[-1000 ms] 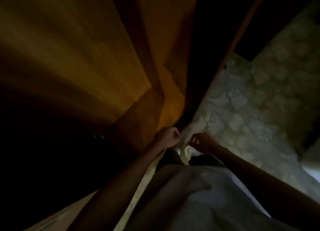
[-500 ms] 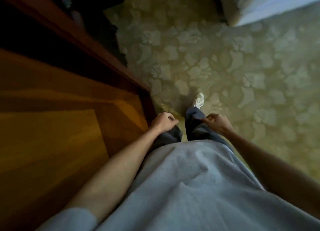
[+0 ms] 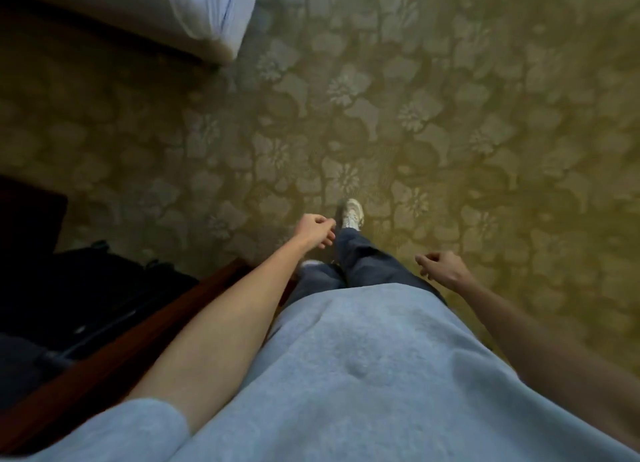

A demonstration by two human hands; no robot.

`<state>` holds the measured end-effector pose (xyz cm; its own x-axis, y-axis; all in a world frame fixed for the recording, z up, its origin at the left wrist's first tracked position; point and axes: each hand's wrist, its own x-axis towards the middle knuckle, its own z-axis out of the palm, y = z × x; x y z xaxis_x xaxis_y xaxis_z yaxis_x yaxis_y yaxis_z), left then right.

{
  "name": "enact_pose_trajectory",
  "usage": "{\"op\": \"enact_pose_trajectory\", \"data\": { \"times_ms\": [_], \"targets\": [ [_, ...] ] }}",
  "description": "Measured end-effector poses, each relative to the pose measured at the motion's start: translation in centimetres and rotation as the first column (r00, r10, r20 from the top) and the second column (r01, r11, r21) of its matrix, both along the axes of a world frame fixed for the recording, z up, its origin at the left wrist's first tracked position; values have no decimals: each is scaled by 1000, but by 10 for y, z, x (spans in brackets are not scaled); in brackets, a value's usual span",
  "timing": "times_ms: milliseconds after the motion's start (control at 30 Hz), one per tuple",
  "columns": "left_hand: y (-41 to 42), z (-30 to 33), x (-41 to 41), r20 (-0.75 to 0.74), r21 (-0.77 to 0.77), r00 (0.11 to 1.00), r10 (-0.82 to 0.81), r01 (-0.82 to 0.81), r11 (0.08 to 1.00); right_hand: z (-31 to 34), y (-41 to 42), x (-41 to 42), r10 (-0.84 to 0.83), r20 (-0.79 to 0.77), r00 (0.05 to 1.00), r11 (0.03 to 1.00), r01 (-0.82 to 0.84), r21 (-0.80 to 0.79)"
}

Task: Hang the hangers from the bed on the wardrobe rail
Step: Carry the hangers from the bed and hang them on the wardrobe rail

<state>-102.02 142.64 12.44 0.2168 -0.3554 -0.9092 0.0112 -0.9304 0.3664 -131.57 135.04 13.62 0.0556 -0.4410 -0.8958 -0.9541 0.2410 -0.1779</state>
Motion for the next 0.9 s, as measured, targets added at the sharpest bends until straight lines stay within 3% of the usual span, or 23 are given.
{"op": "enact_pose_trajectory", "data": {
  "times_ms": [233, 600, 733, 900],
  "targets": [
    [-83, 15, 37, 125, 29, 989, -83, 80, 996, -11, -92, 44, -145, 106, 984, 989, 144, 21],
    [-130, -2, 122, 239, 202, 969, 64, -114, 973, 4, -311, 233, 91, 388, 917, 992, -48, -120],
    [-185, -20, 161, 222, 236, 967, 121, -174, 956, -3, -402, 284, 196, 367, 909, 978, -155, -139],
    [-314, -20, 209, 177, 221, 970, 168, -206, 953, -9, -520, 296, 206, 199, 958, 978, -196, -67]
  ]
}}
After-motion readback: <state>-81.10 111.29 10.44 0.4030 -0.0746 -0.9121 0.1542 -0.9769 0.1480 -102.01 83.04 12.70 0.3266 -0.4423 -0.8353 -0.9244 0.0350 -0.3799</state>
